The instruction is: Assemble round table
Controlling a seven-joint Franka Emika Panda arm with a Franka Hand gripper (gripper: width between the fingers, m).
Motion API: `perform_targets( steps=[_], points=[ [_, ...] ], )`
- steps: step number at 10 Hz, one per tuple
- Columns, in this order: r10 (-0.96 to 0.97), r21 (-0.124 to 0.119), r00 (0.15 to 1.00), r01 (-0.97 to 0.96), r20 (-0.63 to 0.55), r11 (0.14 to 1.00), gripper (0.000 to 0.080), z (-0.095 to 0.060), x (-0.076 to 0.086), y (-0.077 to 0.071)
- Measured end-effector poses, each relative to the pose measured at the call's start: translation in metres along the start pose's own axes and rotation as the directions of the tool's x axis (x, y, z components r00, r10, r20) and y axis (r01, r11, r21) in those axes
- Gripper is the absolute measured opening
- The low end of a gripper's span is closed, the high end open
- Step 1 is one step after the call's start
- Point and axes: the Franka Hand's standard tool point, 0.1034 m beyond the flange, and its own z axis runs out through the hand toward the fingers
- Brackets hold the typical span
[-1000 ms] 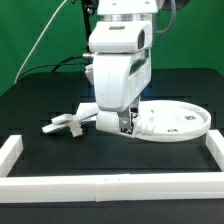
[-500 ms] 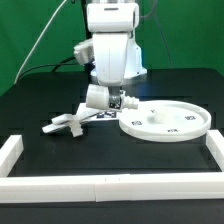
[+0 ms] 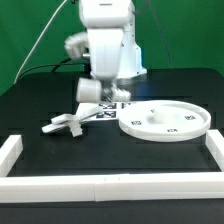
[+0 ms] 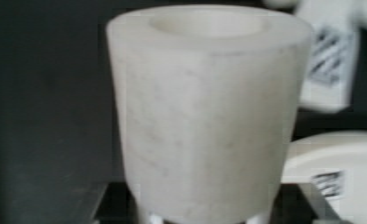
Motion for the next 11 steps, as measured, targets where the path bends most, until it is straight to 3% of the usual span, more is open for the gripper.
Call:
perform_targets(
  steps=[1,2,3,7,9,10,11],
  points=[
    [-0.078,0.025,0.997,0.078,-0.003,0.997,0.0314,-0.011,-0.022,-0.02],
    [-0.088,0.035,0.996,0.089,-0.023,0.995,0.0314,-0.011,-0.038,-0.031],
    [-0.063,0.029,0.997,0.065,-0.044,0.998,0.0314,-0.011,-0.046,-0.033],
    [-0.067,0.036,0.997,0.068,-0.044,0.997,0.0314,-0.007,-0.047,-0.035],
    [-0.225,0.083,0.971,0.232,-0.087,0.969,0.0314,0.017,-0.072,-0.059],
    [-0.245,0.093,0.963,0.255,-0.109,0.962,0.0314,0.028,-0.076,-0.068],
    [-0.209,0.129,0.967,0.228,-0.143,0.965,0.0314,0.047,-0.076,-0.079]
  ],
)
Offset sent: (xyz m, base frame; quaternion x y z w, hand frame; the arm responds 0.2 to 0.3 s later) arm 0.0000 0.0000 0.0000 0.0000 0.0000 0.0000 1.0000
